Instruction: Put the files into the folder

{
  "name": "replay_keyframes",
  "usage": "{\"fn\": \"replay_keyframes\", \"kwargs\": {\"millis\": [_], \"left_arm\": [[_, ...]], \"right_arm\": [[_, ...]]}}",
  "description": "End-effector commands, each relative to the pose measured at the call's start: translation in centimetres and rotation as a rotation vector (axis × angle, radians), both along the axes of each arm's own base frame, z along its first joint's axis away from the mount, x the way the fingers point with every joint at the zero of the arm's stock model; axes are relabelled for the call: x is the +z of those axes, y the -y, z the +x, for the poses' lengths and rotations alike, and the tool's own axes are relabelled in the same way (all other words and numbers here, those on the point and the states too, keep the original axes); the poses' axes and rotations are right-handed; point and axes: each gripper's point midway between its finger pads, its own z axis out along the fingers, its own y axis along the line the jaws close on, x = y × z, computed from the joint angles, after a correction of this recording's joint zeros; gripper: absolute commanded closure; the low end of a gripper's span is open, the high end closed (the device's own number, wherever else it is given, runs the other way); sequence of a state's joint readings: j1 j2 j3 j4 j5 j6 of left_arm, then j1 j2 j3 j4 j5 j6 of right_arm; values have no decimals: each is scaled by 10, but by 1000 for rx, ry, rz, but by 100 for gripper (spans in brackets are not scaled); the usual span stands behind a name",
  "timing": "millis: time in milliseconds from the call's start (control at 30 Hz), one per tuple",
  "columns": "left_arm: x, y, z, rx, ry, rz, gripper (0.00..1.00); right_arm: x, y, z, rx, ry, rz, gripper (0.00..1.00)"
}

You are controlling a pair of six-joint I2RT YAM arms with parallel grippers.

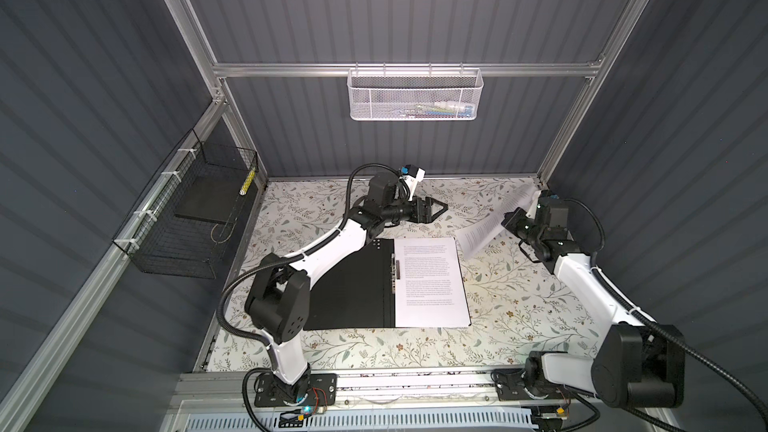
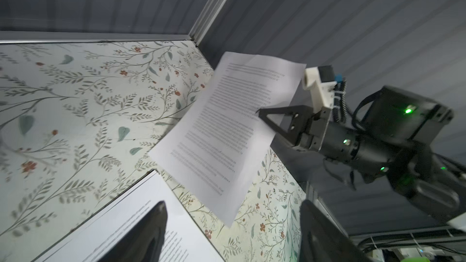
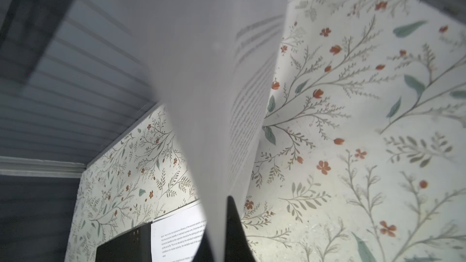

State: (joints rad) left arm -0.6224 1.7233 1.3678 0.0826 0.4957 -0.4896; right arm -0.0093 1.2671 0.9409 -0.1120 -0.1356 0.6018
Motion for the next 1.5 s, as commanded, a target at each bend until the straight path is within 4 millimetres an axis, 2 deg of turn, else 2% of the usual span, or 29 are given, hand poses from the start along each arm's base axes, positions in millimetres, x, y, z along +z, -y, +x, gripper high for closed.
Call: {"fn": "replay_keyframes", "kwargs": {"millis": [0, 100, 133, 167, 233, 400, 533, 600, 667, 767, 833, 933, 1067, 1200, 1333, 1467], "left_arm": [[-19, -35, -6, 118, 35, 125, 15], [-23, -65, -22, 194, 74, 177, 12], [-24, -74, -28, 211, 87, 189, 10], [-26, -84, -35, 230, 98, 205, 1], [-30, -103, -47, 271, 130, 226, 0], [-51, -151, -67, 398, 196, 307, 0], [-68, -174, -74, 493, 216, 297, 0], [-79, -187, -72, 559, 227, 310, 0], [-85, -196, -69, 618, 218, 318, 0], [-86, -197, -69, 615, 211, 337, 0], [-89, -196, -71, 603, 204, 345, 0], [-93, -197, -73, 597, 198, 356, 0], [-92, -197, -72, 597, 196, 357, 0], [-97, -194, -71, 585, 181, 365, 0], [-101, -190, -70, 568, 169, 374, 0], [-104, -190, -70, 566, 163, 382, 0]], "right_arm": [[23, -6, -11, 74, -28, -62, 100], [41, -18, -12, 126, -23, -53, 100], [45, -24, -12, 143, -25, -54, 100], [49, -31, -10, 165, -24, -60, 100], [52, -48, -11, 219, -53, -69, 100], [64, -115, -11, 400, -67, -78, 100], [81, -176, -22, 580, -56, -17, 100], [97, -210, -37, 706, -40, 45, 100], [109, -228, -48, 771, -26, 90, 100], [113, -234, -55, 822, -7, 154, 100], [94, -221, -52, 809, -60, 160, 100], [58, -196, -46, 818, -142, 262, 100], [-10, -160, -44, 773, -293, 199, 99], [-88, -131, -50, 722, -543, 2, 100], [-123, -132, -55, 760, -594, -74, 100], [-137, -133, -59, 807, -632, -107, 100]]}}
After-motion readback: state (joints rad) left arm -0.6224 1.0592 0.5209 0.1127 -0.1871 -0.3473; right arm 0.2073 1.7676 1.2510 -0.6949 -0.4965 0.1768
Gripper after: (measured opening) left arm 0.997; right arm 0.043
